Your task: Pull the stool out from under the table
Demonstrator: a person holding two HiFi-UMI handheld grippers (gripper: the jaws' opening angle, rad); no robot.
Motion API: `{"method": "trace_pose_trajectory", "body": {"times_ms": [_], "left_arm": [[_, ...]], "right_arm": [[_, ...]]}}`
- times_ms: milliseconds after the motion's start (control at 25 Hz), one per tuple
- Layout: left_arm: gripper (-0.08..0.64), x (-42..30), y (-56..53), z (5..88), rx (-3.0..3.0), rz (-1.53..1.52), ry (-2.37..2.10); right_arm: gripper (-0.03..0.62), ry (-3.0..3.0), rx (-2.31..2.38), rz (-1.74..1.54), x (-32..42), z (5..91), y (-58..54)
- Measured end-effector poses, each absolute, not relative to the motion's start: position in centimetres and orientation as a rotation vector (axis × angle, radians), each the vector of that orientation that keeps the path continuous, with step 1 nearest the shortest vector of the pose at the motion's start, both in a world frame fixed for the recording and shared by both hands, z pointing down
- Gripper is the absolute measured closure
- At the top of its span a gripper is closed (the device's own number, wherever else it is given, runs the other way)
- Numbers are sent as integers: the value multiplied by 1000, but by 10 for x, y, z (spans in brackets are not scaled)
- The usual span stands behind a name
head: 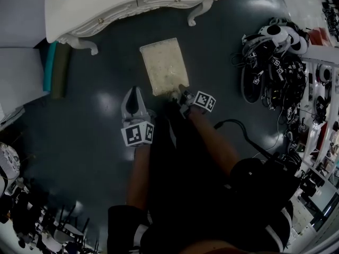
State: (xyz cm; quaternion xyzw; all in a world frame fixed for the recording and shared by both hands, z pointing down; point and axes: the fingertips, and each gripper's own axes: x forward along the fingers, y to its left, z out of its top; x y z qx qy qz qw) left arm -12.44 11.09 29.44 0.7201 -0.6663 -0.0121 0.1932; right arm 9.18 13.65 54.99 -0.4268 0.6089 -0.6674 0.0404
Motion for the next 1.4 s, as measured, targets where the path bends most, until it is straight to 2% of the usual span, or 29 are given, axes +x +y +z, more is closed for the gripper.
{"method": "trace_pose_trajectory", "body": {"times_ms": [400,800,1120,1400], "left_arm": [[554,-125,105,268,1974,-30,-1940],[554,-119,94,236,1942,-14,-2032],[554,-128,104,226,1913,34,-2026],[554,-124,114,204,1952,27,-1904]], "right_arm": [[592,1994,-1286,-1951,95,492,104],[592,2391,-1363,-1785,106,439,87],[593,2622,-1426,-1459,106,366,67],[593,2722,-1516,-1098,103,269,62]]}}
